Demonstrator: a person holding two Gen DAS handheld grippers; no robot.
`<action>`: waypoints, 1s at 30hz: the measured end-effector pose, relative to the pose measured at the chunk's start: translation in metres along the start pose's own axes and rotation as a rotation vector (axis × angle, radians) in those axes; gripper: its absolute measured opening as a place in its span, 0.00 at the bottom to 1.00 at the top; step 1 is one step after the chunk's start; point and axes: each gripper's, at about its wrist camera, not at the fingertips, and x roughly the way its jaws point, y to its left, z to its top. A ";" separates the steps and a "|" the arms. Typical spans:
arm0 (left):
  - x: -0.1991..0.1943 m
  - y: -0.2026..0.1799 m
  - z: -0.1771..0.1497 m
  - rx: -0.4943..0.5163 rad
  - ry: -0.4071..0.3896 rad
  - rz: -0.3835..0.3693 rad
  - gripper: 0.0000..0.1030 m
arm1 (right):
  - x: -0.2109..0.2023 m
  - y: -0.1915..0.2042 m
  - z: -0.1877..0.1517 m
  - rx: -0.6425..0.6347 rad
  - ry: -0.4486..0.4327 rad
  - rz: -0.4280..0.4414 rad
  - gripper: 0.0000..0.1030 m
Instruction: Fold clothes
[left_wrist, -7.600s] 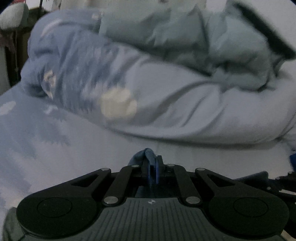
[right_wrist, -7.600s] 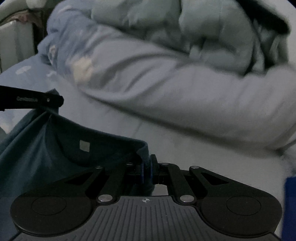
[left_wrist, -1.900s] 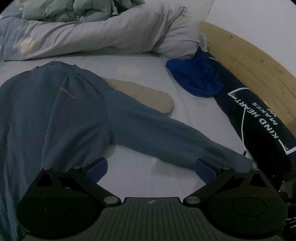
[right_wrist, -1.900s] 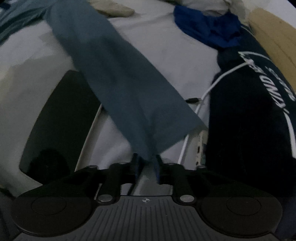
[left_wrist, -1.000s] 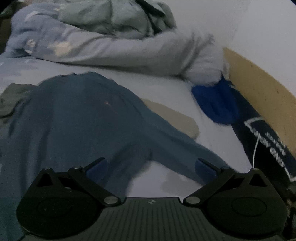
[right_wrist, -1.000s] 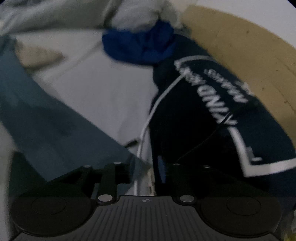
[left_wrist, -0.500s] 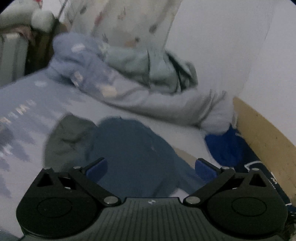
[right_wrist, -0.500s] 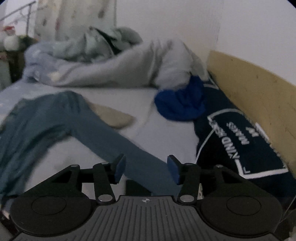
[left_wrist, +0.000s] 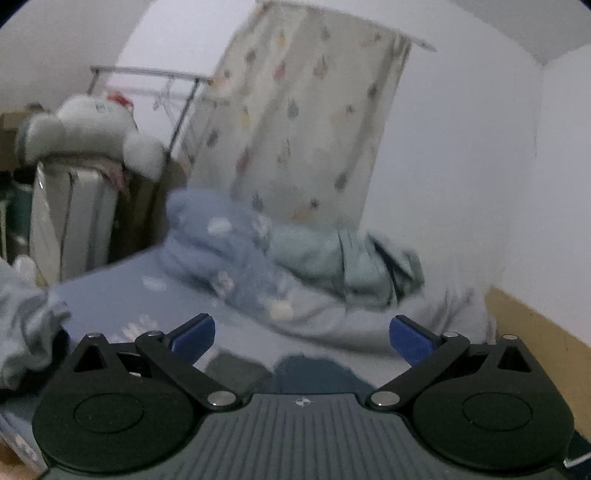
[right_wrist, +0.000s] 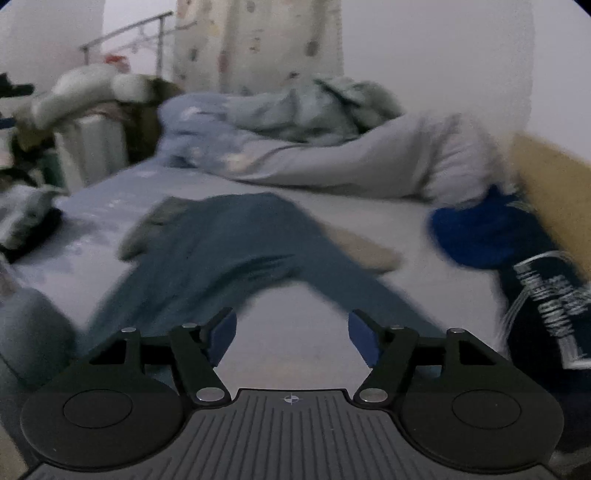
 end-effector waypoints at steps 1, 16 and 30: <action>0.001 -0.001 -0.005 0.017 0.002 -0.001 1.00 | 0.015 0.013 -0.008 0.013 0.016 0.037 0.70; 0.047 0.021 -0.123 -0.029 0.286 -0.061 1.00 | 0.198 0.161 -0.095 0.218 0.279 0.219 0.32; 0.040 0.082 -0.153 -0.131 0.364 -0.035 1.00 | 0.242 0.194 -0.104 0.301 0.361 0.025 0.29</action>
